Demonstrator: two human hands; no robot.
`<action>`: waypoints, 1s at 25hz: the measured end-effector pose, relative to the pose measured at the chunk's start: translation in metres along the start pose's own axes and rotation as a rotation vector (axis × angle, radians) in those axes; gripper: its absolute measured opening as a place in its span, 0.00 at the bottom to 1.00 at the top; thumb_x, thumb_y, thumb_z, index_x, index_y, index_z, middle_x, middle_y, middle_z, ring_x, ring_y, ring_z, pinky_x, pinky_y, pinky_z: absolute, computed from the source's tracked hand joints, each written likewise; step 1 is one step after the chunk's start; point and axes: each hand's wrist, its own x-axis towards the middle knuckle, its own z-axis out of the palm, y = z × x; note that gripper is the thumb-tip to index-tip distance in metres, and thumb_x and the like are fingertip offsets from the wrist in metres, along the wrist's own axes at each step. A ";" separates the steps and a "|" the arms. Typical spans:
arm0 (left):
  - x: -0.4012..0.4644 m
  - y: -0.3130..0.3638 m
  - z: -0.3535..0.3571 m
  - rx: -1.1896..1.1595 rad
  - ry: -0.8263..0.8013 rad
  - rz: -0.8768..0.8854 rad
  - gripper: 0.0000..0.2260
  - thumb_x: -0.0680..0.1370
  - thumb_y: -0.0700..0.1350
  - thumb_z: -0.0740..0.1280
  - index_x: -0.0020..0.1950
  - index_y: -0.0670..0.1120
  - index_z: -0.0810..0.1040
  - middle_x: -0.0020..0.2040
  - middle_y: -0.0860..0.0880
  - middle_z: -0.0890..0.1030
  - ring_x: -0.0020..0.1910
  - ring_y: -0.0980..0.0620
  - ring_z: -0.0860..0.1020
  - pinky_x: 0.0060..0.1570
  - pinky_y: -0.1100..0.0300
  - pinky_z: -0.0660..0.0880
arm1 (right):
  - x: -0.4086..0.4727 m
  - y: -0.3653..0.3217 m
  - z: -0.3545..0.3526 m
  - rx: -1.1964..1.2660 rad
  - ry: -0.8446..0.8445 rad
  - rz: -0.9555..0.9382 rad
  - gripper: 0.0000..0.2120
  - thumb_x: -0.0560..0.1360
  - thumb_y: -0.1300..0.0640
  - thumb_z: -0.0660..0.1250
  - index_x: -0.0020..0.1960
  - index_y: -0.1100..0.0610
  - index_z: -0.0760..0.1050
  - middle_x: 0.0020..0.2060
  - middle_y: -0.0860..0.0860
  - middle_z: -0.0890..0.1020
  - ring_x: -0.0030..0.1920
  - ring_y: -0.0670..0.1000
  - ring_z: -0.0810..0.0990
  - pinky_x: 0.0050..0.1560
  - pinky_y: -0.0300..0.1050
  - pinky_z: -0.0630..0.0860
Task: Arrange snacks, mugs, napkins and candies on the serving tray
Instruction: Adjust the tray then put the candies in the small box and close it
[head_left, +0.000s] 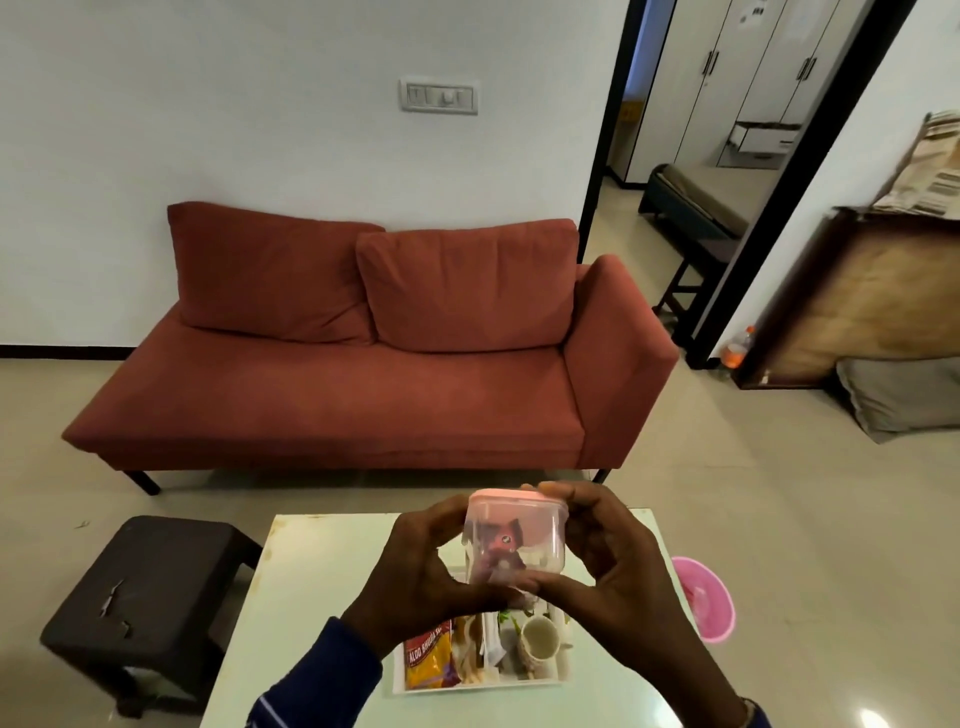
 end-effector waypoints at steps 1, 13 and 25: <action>0.001 0.002 -0.003 0.081 -0.008 0.006 0.27 0.60 0.62 0.80 0.57 0.64 0.78 0.52 0.66 0.82 0.52 0.62 0.81 0.49 0.71 0.77 | -0.001 0.002 -0.006 -0.104 -0.006 -0.020 0.28 0.65 0.41 0.78 0.62 0.41 0.74 0.61 0.39 0.80 0.65 0.46 0.77 0.65 0.45 0.76; 0.015 0.011 -0.007 0.065 0.027 0.002 0.31 0.60 0.61 0.80 0.60 0.59 0.75 0.56 0.63 0.81 0.58 0.61 0.78 0.54 0.67 0.78 | 0.005 0.011 -0.027 -0.255 0.020 -0.107 0.28 0.66 0.41 0.79 0.61 0.45 0.74 0.55 0.40 0.82 0.57 0.46 0.81 0.54 0.37 0.79; 0.019 0.021 -0.006 0.214 0.016 0.115 0.26 0.64 0.60 0.78 0.58 0.60 0.74 0.55 0.67 0.79 0.54 0.61 0.79 0.48 0.70 0.78 | 0.009 0.006 -0.014 -0.636 0.003 -0.244 0.28 0.67 0.42 0.77 0.63 0.49 0.77 0.58 0.43 0.83 0.56 0.48 0.82 0.55 0.46 0.81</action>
